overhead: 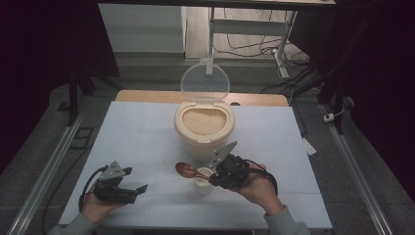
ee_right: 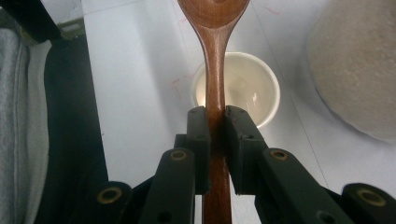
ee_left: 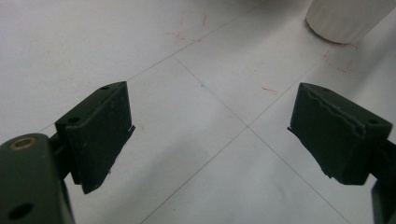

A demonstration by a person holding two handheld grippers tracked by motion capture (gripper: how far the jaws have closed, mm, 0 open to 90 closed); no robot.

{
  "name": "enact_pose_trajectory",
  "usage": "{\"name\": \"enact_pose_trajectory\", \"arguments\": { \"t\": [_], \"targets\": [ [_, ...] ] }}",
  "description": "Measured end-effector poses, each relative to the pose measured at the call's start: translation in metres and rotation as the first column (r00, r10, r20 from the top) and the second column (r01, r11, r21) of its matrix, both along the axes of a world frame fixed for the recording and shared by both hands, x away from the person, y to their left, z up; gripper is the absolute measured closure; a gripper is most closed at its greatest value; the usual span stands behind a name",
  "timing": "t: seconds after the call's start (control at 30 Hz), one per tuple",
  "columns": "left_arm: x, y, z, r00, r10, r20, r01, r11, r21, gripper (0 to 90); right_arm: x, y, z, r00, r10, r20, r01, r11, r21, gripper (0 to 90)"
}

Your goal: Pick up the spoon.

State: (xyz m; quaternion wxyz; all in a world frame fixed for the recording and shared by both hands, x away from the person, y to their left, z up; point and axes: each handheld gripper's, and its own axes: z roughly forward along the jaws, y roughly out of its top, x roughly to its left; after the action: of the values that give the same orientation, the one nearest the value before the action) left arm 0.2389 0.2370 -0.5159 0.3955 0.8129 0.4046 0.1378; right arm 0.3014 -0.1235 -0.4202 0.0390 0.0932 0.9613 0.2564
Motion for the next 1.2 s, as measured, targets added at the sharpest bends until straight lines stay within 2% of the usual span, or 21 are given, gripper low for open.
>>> {"name": "enact_pose_trajectory", "arguments": {
  "t": [0.2,0.47,0.57,0.67,0.8,0.93,1.07,1.13,1.2],
  "targets": [
    [-0.003,0.0,0.005,0.9998,-0.017,0.013,0.017,0.9999,-0.001,13.7,-0.003,0.007,-0.003,0.9983,0.056,0.017,-0.056,0.9983,-0.012,80.3],
    [-0.006,-0.008,0.022,0.9967,-0.069,0.042,0.069,0.9976,-0.002,14.2,-0.003,0.014,-0.004,0.9958,0.088,0.025,-0.087,0.9956,-0.034,80.3],
    [-0.006,-0.014,0.032,0.9939,-0.096,0.055,0.096,0.9954,0.002,14.2,-0.004,0.016,-0.003,0.9948,0.098,0.029,-0.097,0.9947,-0.034,80.3],
    [-0.006,-0.022,0.044,0.9881,-0.129,0.083,0.129,0.9916,0.011,14.3,-0.004,0.017,-0.003,0.9941,0.102,0.035,-0.101,0.9941,-0.039,80.3],
    [-0.005,-0.032,0.058,0.9785,-0.176,0.108,0.175,0.9844,0.019,14.9,-0.005,0.018,-0.005,0.9941,0.103,0.034,-0.102,0.9939,-0.042,80.3],
    [-0.004,-0.048,0.073,0.9643,-0.229,0.132,0.227,0.9733,0.036,15.8,-0.005,0.019,-0.005,0.993,0.113,0.034,-0.111,0.9929,-0.042,80.3],
    [-0.003,-0.069,0.09,0.9422,-0.3,0.149,0.293,0.9537,0.065,17.3,-0.006,0.02,-0.004,0.9921,0.119,0.038,-0.118,0.9924,-0.035,80.3],
    [-0.001,-0.078,0.095,0.9294,-0.341,0.141,0.33,0.939,0.097,19.4,-0.006,0.02,-0.004,0.9924,0.116,0.04,-0.115,0.9927,-0.037,80.3],
    [0.002,-0.086,0.097,0.9223,-0.365,0.126,0.352,0.929,0.112,19.4,-0.006,0.02,-0.005,0.9922,0.118,0.042,-0.116,0.9925,-0.037,80.3]
  ]
}}
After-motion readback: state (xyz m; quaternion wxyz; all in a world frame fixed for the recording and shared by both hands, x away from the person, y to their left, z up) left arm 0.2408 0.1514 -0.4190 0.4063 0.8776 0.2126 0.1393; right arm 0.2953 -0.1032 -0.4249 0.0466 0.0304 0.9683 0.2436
